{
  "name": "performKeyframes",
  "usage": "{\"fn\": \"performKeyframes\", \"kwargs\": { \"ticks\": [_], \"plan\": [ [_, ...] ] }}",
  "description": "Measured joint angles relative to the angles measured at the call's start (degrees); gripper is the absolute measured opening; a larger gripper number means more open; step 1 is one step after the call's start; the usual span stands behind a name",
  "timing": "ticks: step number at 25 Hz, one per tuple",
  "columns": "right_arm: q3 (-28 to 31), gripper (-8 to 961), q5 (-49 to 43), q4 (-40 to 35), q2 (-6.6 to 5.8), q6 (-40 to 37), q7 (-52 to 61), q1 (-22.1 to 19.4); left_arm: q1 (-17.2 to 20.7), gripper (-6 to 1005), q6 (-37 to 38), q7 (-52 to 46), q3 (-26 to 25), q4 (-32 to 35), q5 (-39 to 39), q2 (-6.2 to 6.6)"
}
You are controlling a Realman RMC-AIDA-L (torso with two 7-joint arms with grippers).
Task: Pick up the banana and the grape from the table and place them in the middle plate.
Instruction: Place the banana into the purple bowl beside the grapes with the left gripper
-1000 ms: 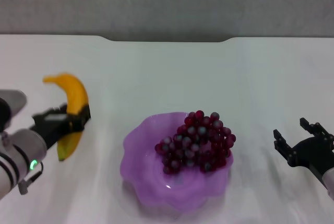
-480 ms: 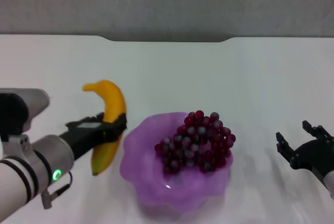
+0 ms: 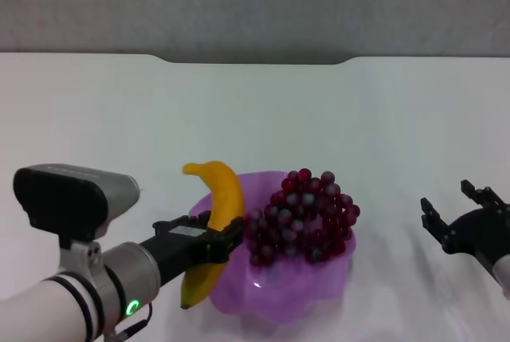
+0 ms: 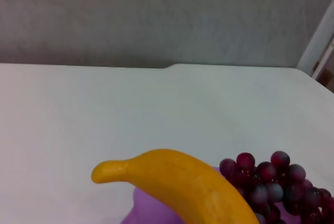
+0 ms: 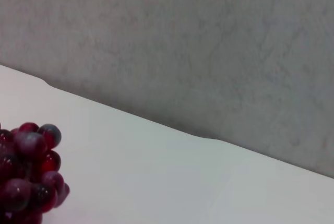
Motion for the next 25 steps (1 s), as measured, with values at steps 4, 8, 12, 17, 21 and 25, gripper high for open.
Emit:
{"fn": "performKeyframes", "kwargs": {
  "ticks": [4,8,12,17,21,25],
  "plan": [
    [-0.2,711,0.0,-0.1,-0.02,0.0,0.0,0.7,-3.0,510,2.5,0.0,1.8,3.7,-0.1,-0.09],
    [-0.2,711,0.0,-0.2,0.01,0.0,0.0,0.8,-6.3,511,3.4,-0.5,3.3,6.5,-1.0,-0.18],
    [-0.2,711,-0.2,0.1,-0.05,0.0,-0.1,1.1,-7.5,513,3.6,-0.3,4.7,6.4,-2.0,-0.06],
    [-0.5,711,-0.2,0.8,0.0,0.0,-1.3,1.5,-9.4,514,6.8,-0.4,5.8,8.5,-2.2,-0.17],
    [-0.7,711,-0.1,0.8,0.08,0.0,-1.4,1.4,-10.1,516,10.4,-0.7,6.2,10.2,-2.4,-0.16],
    [-0.8,711,-0.1,1.0,0.08,0.0,-1.4,1.3,-10.2,517,13.6,-0.7,7.0,12.0,-2.5,-0.19]
  ]
}}
